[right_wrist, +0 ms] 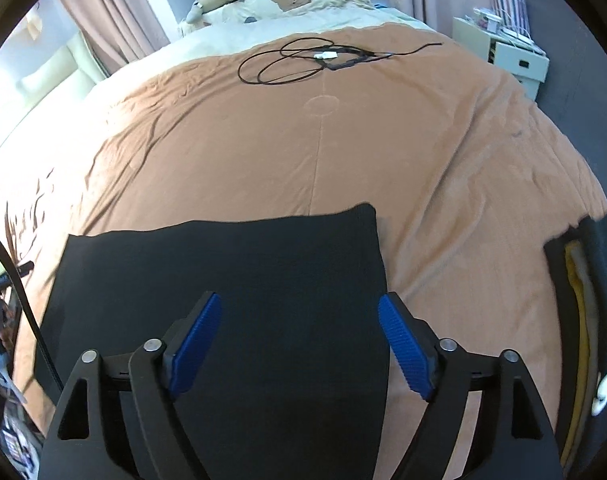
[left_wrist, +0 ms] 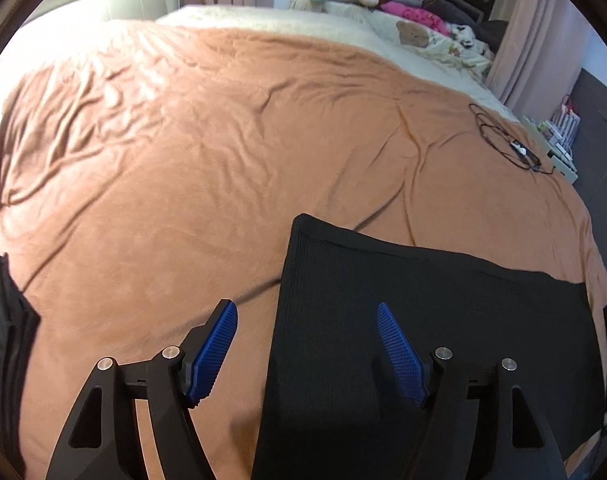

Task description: Fold small clothes

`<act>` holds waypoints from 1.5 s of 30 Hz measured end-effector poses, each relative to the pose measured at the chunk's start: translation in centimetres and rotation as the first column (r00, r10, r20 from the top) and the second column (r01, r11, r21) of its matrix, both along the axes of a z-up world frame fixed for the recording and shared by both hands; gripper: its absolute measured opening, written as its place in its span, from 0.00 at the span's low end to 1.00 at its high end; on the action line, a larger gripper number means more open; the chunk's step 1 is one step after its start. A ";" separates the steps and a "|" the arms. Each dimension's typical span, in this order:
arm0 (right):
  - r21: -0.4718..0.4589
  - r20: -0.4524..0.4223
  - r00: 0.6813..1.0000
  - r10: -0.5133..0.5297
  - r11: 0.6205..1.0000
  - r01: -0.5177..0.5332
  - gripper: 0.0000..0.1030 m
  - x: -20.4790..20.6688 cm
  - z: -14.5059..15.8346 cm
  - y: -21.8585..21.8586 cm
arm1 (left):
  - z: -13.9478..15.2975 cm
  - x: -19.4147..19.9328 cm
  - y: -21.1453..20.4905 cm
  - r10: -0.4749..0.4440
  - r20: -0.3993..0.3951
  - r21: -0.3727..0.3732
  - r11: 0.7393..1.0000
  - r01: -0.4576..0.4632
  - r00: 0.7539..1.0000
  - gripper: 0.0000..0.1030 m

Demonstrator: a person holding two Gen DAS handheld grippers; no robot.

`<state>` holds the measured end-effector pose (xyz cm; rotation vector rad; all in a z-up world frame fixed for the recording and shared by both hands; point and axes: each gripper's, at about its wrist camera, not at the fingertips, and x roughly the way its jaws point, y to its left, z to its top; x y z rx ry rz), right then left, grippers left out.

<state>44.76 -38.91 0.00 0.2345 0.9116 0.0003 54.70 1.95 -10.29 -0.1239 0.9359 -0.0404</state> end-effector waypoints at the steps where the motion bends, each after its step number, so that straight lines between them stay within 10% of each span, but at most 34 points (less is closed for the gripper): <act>1: 0.004 0.003 1.000 -0.001 1.000 0.001 0.84 -0.6 0.2 0.0 | 0.4 -0.8 -0.2 -0.008 0.017 0.010 1.000 0.008 1.000 0.72; 5: 0.034 0.024 1.000 -0.006 0.999 0.006 0.99 -2.8 1.6 0.4 | 1.8 -2.9 -0.5 -0.047 0.055 0.027 0.999 0.045 0.997 0.76; 9: 0.052 0.061 0.998 0.000 0.999 -0.003 1.00 -5.5 3.2 1.4 | 3.0 -4.7 -0.7 -0.097 0.069 -0.029 0.995 0.099 0.993 0.92; 21: -0.023 0.088 0.996 0.009 1.000 -0.007 1.00 -12.1 5.4 3.9 | 5.3 -10.0 -0.8 -0.137 0.066 -0.102 0.984 0.143 0.988 0.95; 45: -0.079 0.150 0.979 -0.138 0.985 0.151 1.00 -22.8 5.5 7.5 | 5.1 -20.7 0.6 -0.012 0.109 0.023 1.000 0.010 0.994 1.00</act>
